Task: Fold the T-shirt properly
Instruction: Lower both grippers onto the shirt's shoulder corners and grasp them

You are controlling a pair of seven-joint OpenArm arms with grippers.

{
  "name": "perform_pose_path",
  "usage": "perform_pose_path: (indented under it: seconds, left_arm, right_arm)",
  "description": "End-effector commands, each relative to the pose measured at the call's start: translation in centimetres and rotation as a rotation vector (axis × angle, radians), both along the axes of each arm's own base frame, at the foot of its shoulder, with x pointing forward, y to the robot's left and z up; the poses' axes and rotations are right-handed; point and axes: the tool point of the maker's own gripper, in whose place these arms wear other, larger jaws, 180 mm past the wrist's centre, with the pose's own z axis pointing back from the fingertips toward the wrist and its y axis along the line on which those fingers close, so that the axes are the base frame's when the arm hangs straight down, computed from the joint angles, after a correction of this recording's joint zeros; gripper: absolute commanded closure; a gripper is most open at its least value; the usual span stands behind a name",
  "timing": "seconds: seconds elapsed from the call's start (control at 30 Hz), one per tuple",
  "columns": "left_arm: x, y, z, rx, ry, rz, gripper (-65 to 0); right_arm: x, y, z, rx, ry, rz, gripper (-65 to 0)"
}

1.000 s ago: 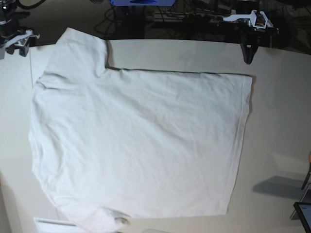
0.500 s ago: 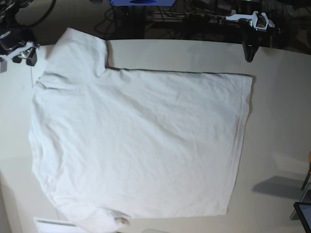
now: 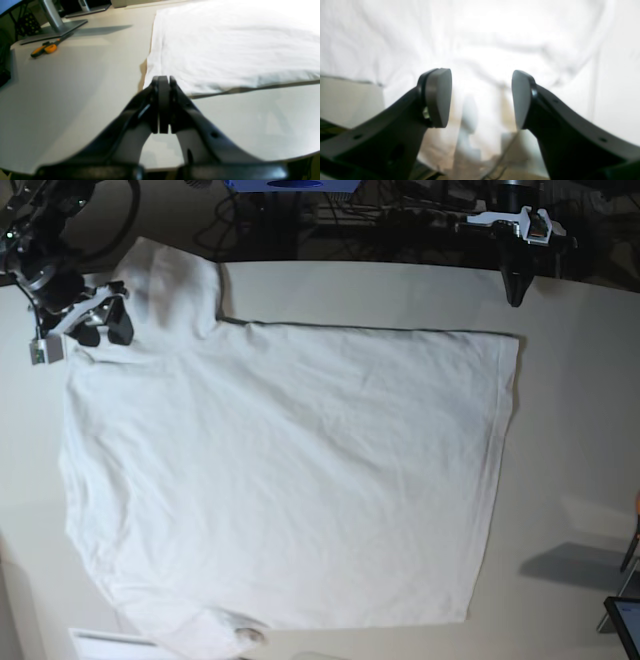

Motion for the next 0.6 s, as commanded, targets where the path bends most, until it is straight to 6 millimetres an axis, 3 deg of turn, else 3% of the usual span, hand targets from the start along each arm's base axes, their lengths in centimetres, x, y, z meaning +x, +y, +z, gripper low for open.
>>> perform_pose_path:
  seconds: [0.0,0.23,0.4,0.57]
  left_arm:
    - [-0.2,0.2,0.8,0.010,-0.027,-0.007,0.0]
    - [-0.3,0.2,0.7,0.010,-0.023,-0.006,0.0]
    - [-0.2,1.7,1.0,-0.042,-0.038,0.067,0.0]
    - [0.3,4.0,1.7,-0.091,-0.055,0.117,0.0]
  right_arm:
    - [0.5,-0.6,1.0,-0.020,-0.032,-0.001,-36.0]
    - [-1.2,-2.4,0.2,-0.025,0.012,-0.064,-36.0]
    - [-3.3,-3.7,-3.5,0.057,0.111,-0.146,-36.0]
    - [-4.5,-3.1,-5.8,0.123,0.174,-0.166,-36.0]
